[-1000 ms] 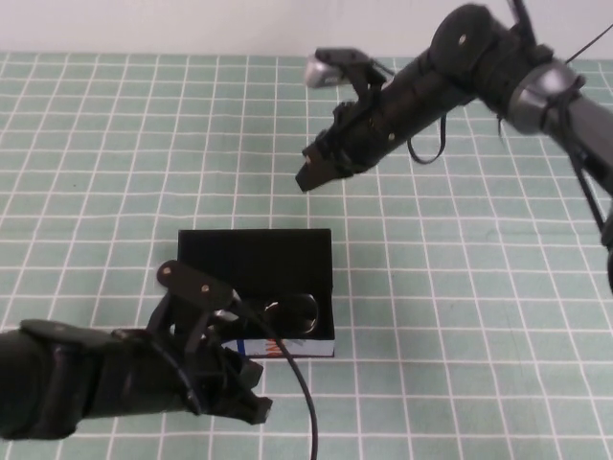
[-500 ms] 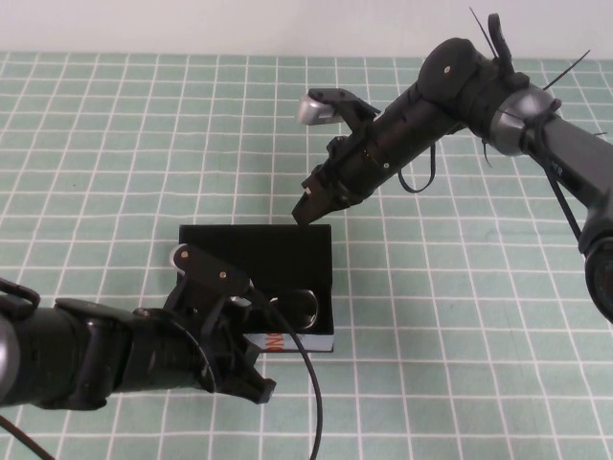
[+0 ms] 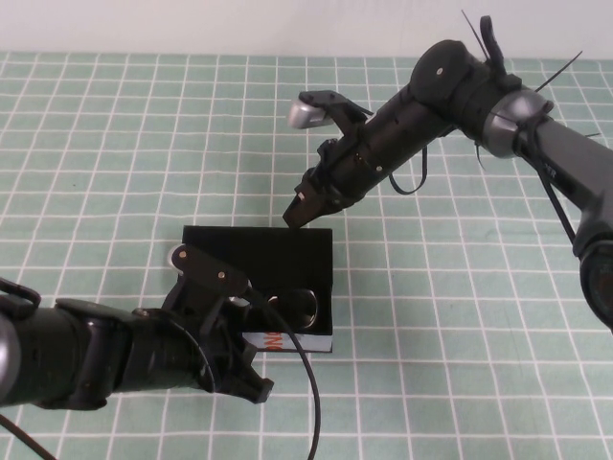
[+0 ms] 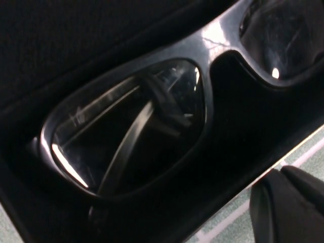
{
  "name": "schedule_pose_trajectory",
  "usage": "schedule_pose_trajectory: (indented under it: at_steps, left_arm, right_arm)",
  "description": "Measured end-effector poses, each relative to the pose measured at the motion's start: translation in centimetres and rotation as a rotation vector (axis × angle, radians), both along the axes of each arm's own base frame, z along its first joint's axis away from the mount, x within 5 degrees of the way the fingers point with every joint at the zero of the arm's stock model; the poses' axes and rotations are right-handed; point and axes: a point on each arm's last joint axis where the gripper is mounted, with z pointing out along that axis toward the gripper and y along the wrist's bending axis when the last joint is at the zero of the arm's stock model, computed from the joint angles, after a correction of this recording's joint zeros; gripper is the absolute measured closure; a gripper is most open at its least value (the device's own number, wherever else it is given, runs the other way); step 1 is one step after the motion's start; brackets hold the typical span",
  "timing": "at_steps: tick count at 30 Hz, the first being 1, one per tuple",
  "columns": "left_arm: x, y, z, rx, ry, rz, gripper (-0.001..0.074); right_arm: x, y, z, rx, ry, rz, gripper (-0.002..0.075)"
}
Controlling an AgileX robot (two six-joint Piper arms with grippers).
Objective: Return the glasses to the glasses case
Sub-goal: Close the glasses case
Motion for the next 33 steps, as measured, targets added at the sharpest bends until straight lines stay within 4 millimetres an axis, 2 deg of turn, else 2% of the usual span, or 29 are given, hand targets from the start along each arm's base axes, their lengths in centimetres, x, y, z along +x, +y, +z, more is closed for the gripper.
schedule_pose_trajectory:
  at_steps: [7, 15, 28, 33]
  left_arm:
    - [0.0, 0.0, 0.0, 0.001, -0.001, -0.001, 0.0737]
    - [0.0, 0.0, 0.0, 0.001, -0.001, -0.001, 0.0737]
    - [0.0, 0.0, 0.0, 0.001, -0.001, -0.002, 0.0737]
    - [0.0, 0.1, 0.0, 0.008, -0.005, 0.001, 0.0737]
  right_arm:
    - [0.2, 0.3, -0.1, 0.017, -0.01, -0.022, 0.0737]
    - [1.0, 0.6, -1.9, 0.031, -0.006, -0.073, 0.0737]
    - [0.0, 1.4, -1.6, 0.118, 0.086, -0.017, 0.0737]
    - [-0.8, 2.6, -1.7, 0.117, 0.107, 0.001, 0.0737]
